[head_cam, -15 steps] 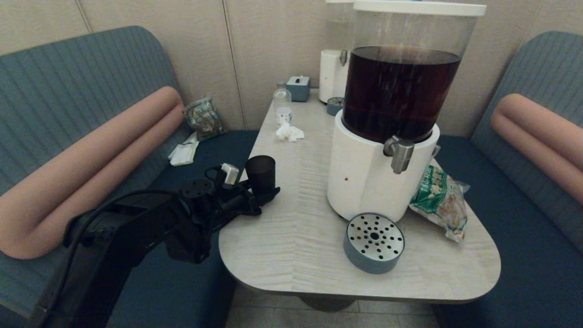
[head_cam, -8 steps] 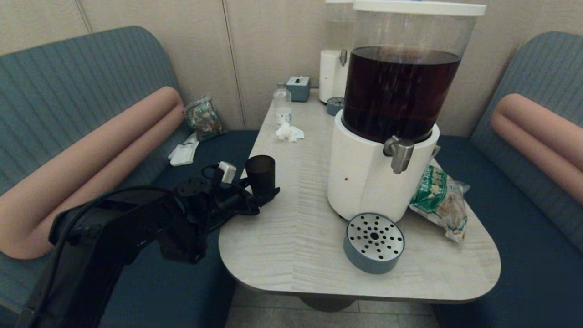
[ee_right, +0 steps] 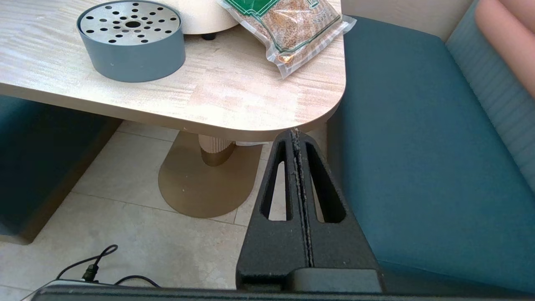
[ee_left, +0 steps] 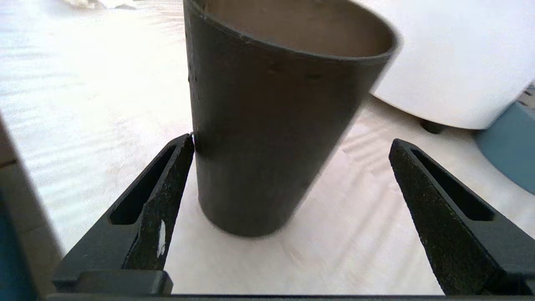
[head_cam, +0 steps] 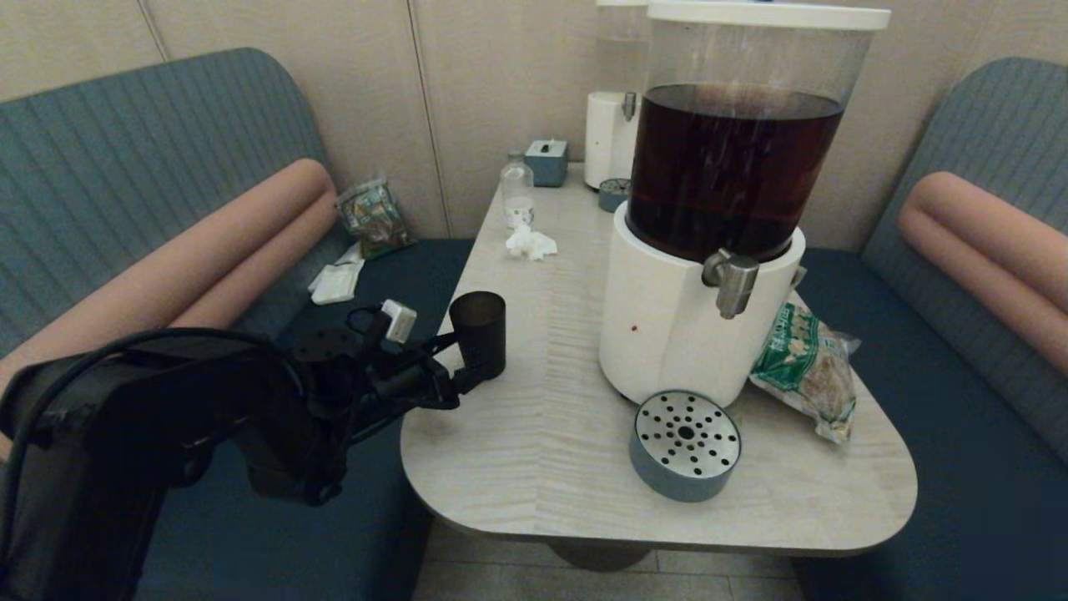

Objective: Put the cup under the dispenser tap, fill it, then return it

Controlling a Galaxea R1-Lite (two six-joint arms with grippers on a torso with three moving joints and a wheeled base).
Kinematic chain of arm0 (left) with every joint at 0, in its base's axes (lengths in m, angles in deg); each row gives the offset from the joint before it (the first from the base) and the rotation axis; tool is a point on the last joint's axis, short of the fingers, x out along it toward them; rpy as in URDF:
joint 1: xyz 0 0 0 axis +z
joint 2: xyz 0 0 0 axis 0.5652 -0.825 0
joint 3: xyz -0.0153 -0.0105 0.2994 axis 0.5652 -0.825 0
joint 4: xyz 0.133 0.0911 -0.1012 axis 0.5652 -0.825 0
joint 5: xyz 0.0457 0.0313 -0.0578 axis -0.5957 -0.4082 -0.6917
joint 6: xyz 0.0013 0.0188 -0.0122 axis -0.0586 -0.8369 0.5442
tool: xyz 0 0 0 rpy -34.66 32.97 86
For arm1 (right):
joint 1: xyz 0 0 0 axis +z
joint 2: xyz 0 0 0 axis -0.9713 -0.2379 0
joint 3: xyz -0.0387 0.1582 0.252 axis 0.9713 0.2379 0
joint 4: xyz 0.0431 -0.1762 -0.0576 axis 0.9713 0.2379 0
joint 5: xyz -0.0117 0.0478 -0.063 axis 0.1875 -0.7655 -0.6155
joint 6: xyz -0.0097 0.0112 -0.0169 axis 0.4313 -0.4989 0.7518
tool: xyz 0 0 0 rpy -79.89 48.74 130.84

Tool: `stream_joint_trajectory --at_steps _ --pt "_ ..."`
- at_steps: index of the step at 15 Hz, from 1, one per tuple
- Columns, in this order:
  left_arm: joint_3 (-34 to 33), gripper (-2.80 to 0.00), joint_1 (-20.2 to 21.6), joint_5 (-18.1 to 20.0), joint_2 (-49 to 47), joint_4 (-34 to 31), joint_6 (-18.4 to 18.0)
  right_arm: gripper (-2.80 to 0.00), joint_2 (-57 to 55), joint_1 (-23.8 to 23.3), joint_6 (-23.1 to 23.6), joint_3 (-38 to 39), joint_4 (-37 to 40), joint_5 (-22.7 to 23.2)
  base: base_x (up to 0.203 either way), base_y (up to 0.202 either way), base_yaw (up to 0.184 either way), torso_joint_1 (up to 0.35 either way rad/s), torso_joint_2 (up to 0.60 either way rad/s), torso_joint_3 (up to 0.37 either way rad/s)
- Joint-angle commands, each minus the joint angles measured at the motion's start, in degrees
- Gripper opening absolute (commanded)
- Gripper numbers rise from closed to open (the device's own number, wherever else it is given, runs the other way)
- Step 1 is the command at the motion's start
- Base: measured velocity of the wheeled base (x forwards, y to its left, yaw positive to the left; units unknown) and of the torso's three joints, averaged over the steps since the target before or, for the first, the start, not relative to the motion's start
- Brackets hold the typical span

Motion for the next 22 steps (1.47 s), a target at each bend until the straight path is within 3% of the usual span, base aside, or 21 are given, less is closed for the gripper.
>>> stream_joint_trajectory --at_steps 1,6,13,14,18,22 --pt "-2.74 0.00 1.01 0.27 3.10 0.48 -0.09 -2.80 -0.06 0.05 0.05 0.00 0.00 0.05 0.000 0.000 0.000 0.000 0.00 0.000" --pt "-4.84 0.00 3.54 1.29 5.29 0.48 -0.71 -2.80 -0.06 0.00 0.05 0.00 0.00 0.05 0.000 0.000 0.000 0.000 0.00 0.000" --pt "-20.79 0.00 3.69 3.76 17.96 0.48 -1.61 -2.80 -0.06 0.00 0.05 0.08 0.00 0.05 0.000 0.000 0.000 0.000 0.00 0.000" --pt "-23.34 -2.80 3.69 3.95 20.54 0.48 -1.73 -2.80 -0.06 0.00 0.05 0.04 0.00 0.05 0.000 0.000 0.000 0.000 0.00 0.000" --pt "-28.96 -2.80 3.89 4.03 35.68 0.48 -0.66 -2.80 -0.06 0.00 0.05 0.00 0.00 0.05 0.000 0.000 0.000 0.000 0.00 0.000" --pt "-34.72 -2.80 5.34 0.85 53.03 0.48 4.38 -2.80 -0.06 0.00 0.05 0.00 0.00 0.05 0.000 0.000 0.000 0.000 0.00 0.000"
